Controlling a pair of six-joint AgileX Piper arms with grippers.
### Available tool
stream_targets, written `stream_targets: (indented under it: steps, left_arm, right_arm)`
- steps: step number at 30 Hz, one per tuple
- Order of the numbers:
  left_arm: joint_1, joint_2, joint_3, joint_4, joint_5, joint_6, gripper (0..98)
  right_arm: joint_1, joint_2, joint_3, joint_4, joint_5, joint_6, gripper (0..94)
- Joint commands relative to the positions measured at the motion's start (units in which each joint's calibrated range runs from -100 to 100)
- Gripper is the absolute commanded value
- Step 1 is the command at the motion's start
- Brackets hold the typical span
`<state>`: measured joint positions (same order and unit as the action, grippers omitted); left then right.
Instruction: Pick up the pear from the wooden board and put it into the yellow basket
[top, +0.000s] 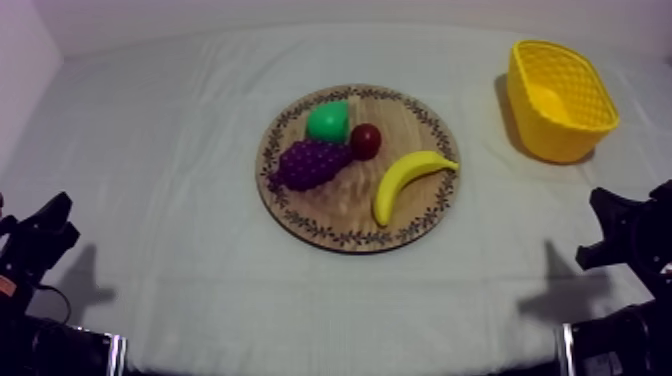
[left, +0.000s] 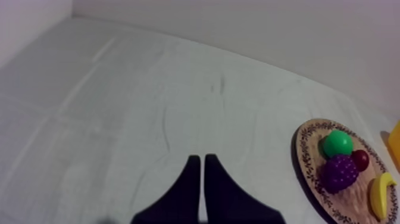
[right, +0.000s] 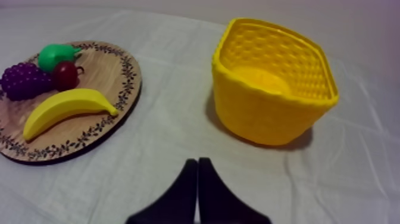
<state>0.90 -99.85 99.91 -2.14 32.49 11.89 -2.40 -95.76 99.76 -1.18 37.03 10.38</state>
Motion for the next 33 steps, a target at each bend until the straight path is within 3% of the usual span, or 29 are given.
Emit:
stream_targets:
  steps: [1, 14, 19, 22, 29, 33]
  left_arm:
    - [0.0, 0.0, 0.0, 0.01, 0.0, 0.0, 0.1]
    - [0.0, 0.0, 0.0, 0.01, 0.0, 0.0, 0.1]
    - [0.0, 0.0, 0.0, 0.01, 0.0, 0.0, 0.1]
    - [0.0, 0.0, 0.0, 0.01, 0.0, 0.0, 0.1]
    - [0.0, 0.0, 0.0, 0.01, 0.0, 0.0, 0.1]
    - [0.0, 0.0, 0.0, 0.01, 0.0, 0.0, 0.1]
  right_arm:
    - [0.0, 0.0, 0.0, 0.0, 0.0, 0.0, 0.3]
    - [0.0, 0.0, 0.0, 0.0, 0.0, 0.0, 0.3]
    - [-2.0, 0.1, -1.4, 1.1, 5.2, 1.1, 0.3]
    - [-5.0, 1.7, -3.4, 5.1, 9.5, 1.1, 0.4]
    - [-11.2, 12.7, -8.2, 15.3, 12.0, -9.0, 0.4]
    - [-12.3, 22.0, -17.4, 17.5, 14.8, -13.0, 0.4]
